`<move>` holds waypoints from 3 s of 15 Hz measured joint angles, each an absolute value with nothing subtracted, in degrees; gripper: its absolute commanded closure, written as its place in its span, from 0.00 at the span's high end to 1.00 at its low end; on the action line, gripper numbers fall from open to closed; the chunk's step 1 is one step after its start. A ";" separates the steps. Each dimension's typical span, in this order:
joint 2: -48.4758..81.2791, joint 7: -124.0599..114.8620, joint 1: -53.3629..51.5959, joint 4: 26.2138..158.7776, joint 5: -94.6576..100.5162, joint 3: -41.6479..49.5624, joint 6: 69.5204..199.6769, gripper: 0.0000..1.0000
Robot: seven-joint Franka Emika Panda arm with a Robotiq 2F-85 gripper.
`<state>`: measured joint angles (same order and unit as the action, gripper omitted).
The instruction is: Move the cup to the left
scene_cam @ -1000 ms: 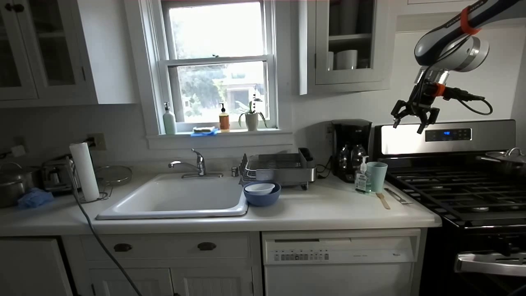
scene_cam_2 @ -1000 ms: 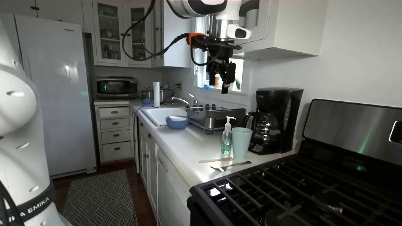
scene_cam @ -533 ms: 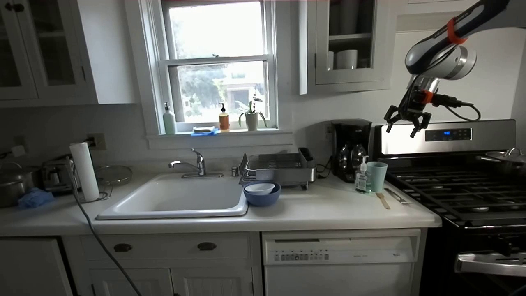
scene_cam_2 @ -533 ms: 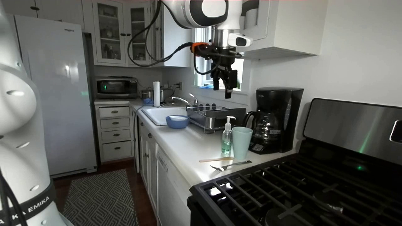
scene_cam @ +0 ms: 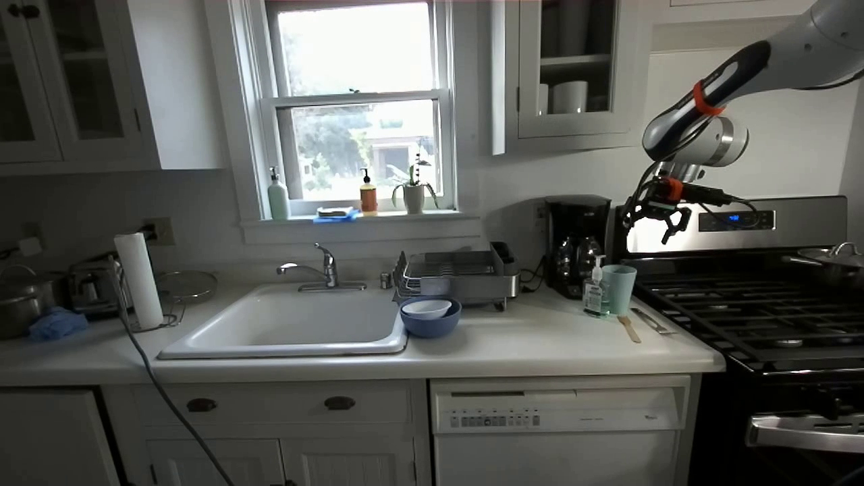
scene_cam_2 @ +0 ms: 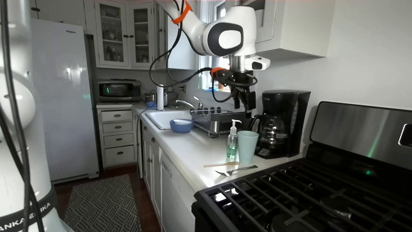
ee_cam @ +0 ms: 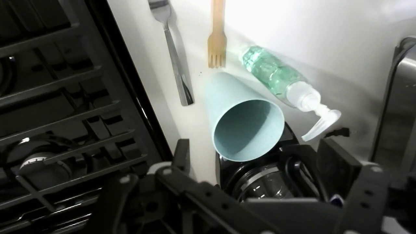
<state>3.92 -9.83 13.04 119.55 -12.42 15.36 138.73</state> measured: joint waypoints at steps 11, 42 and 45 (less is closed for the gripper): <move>15.12 -9.80 15.22 114.40 -17.91 15.16 142.78 0.74; 7.60 5.72 24.49 127.91 -29.59 13.64 145.88 0.01; -0.89 12.82 24.10 135.59 -31.32 13.87 148.66 0.01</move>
<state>-0.89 12.82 24.10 135.59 -31.32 13.87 148.66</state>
